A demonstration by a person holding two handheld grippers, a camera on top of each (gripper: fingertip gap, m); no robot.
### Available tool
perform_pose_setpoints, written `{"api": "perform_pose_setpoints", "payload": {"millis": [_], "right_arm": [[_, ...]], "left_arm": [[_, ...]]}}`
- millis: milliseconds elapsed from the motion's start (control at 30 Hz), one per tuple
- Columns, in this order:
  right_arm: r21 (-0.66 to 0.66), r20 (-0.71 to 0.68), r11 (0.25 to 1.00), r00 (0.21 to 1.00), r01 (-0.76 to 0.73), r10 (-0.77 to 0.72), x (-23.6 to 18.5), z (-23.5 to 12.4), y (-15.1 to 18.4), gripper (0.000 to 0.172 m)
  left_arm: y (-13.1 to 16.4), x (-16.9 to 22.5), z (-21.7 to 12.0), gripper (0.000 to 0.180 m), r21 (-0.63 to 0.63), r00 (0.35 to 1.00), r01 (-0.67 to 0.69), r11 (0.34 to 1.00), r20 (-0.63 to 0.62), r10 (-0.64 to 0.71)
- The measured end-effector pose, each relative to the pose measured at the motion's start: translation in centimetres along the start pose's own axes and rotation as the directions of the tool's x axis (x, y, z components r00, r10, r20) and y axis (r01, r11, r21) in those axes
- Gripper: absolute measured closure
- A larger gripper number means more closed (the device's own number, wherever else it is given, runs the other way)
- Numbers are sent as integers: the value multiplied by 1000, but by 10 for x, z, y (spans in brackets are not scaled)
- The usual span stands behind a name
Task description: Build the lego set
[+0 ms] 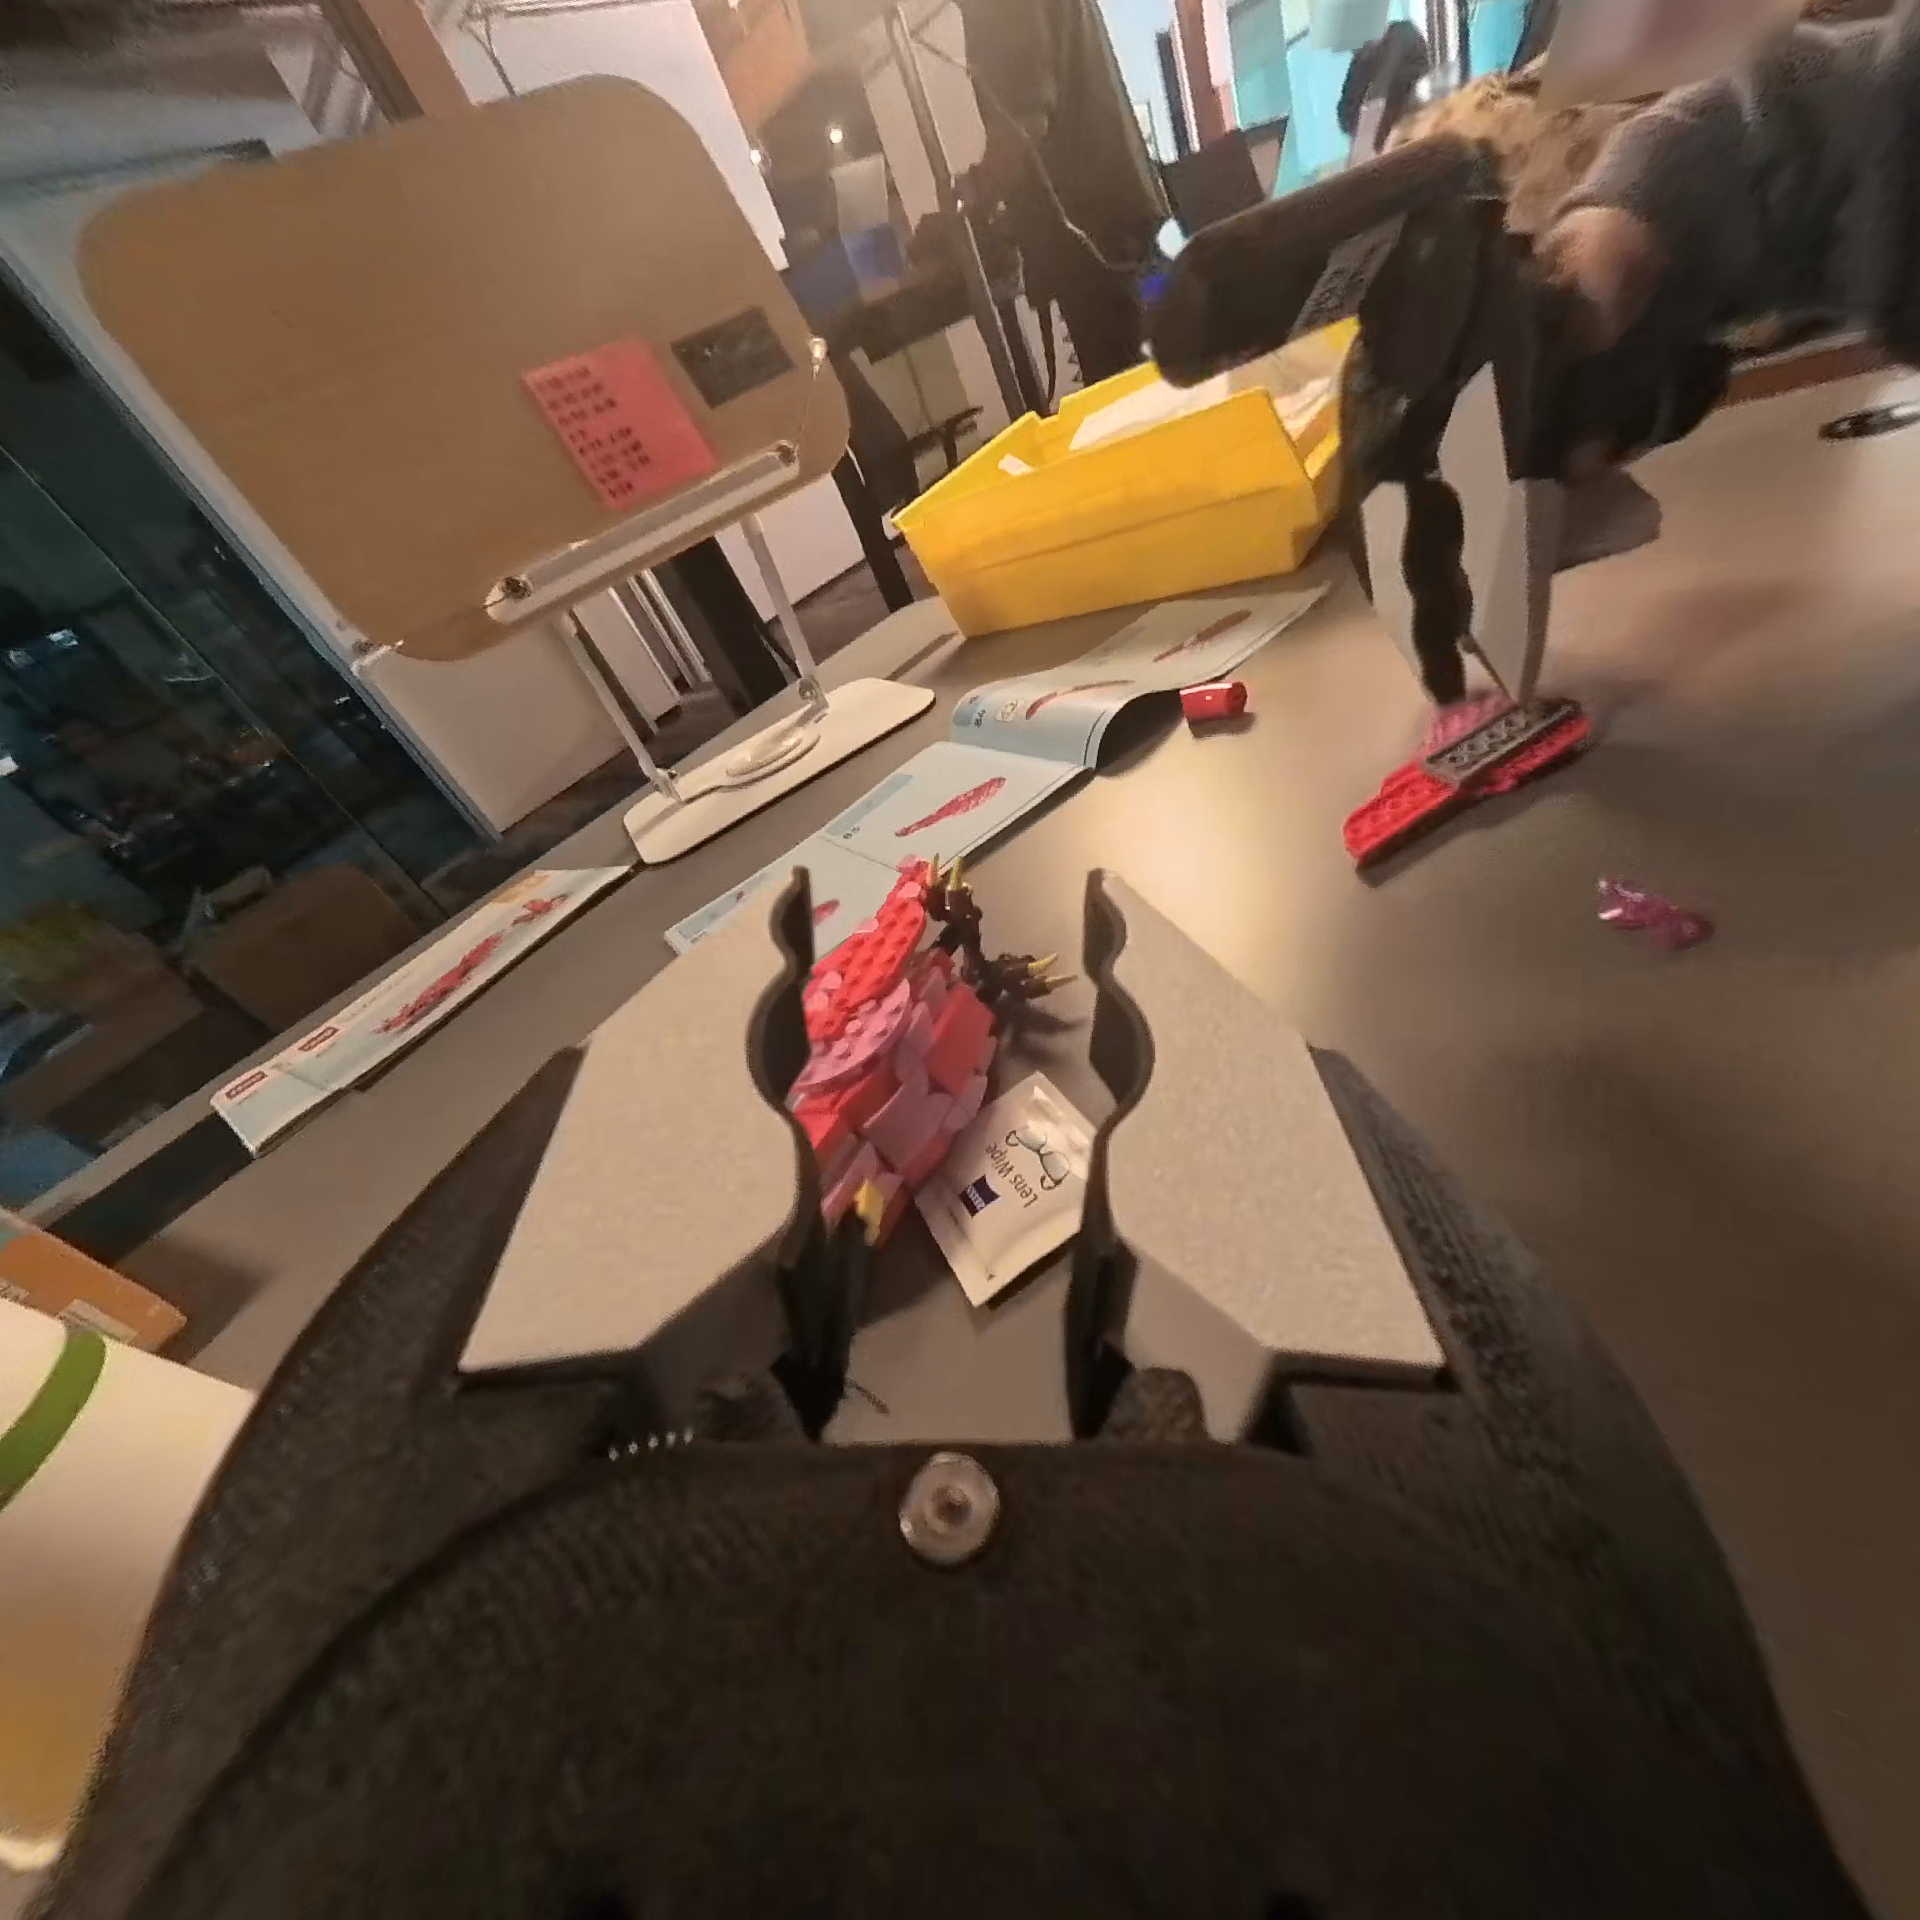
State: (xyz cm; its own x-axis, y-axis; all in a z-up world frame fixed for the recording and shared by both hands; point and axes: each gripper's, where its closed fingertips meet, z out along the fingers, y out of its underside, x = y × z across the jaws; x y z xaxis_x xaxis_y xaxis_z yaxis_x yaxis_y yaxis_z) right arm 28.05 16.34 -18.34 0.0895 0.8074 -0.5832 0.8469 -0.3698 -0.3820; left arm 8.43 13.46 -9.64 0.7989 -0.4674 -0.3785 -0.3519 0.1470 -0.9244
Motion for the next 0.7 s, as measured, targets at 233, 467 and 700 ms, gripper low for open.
{"api": "perform_pose_setpoints", "payload": {"millis": [233,467,700], "right_arm": [[385,-290,908,956,164,-49,25,-48,-35,134],[756,-555,-45,676,653,485,31,-203,-90,155],[436,-785,287,204,853,585,52,-186,-78,172]], "left_arm": [[-2,-18,-3,123,48,994,41,998,98,-46],[-6,-39,-9,126,101,979,85,991,175,-102],[-26,-43,-23,131,153,976,87,984,187,-115]]}}
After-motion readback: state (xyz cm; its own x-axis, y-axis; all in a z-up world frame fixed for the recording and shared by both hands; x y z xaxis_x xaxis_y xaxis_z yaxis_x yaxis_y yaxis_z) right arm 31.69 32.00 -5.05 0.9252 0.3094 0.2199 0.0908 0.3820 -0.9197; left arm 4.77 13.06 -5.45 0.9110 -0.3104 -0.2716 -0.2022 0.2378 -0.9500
